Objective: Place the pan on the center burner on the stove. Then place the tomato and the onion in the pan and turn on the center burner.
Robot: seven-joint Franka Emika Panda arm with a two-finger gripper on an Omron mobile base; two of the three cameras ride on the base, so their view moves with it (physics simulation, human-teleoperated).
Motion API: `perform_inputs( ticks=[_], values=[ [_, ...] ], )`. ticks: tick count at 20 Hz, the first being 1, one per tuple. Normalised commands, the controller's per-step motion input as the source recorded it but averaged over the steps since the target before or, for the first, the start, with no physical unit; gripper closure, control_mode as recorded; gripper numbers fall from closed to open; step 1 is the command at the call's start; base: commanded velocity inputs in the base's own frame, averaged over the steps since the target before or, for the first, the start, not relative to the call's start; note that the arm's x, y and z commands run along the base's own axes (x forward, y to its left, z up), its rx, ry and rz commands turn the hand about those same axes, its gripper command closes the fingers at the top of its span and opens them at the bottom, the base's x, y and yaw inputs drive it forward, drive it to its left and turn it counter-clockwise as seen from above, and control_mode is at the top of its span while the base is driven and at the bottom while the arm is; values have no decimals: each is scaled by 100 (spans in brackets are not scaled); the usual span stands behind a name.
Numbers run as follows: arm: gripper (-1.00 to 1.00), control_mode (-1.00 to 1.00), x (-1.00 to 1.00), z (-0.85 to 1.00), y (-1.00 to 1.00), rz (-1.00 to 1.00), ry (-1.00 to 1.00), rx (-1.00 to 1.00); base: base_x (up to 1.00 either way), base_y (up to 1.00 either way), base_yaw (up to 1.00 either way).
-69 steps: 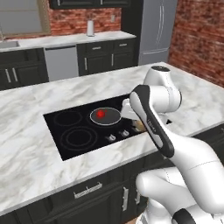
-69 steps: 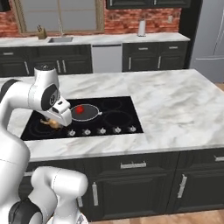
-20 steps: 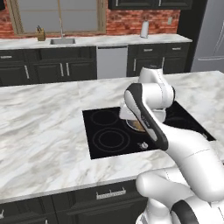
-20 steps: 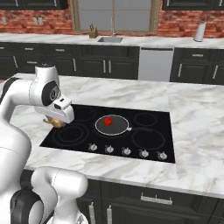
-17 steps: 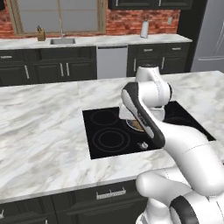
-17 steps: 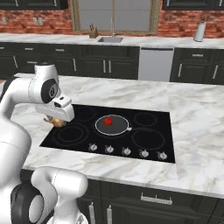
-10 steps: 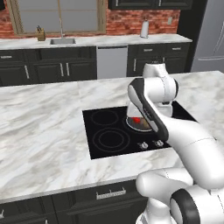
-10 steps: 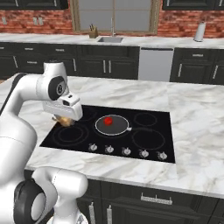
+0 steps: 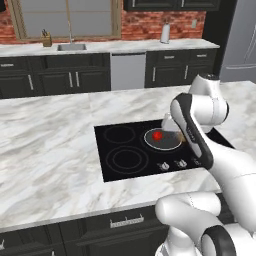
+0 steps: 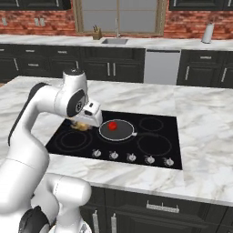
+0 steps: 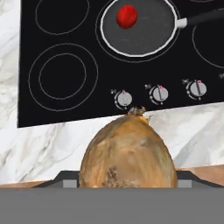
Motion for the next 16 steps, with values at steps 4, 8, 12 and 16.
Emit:
perform_inputs(
  ticks=[4,8,12,16],
  values=[
    [100,-100,31,-2,-38,12,-15,7,0,0,0],
    [100,-100,46,0,-36,8,1,7,0,0,0],
    [100,-100,39,3,-34,5,18,5,0,0,0],
    [100,-100,26,3,-29,3,22,3,0,0,0]
  ],
)
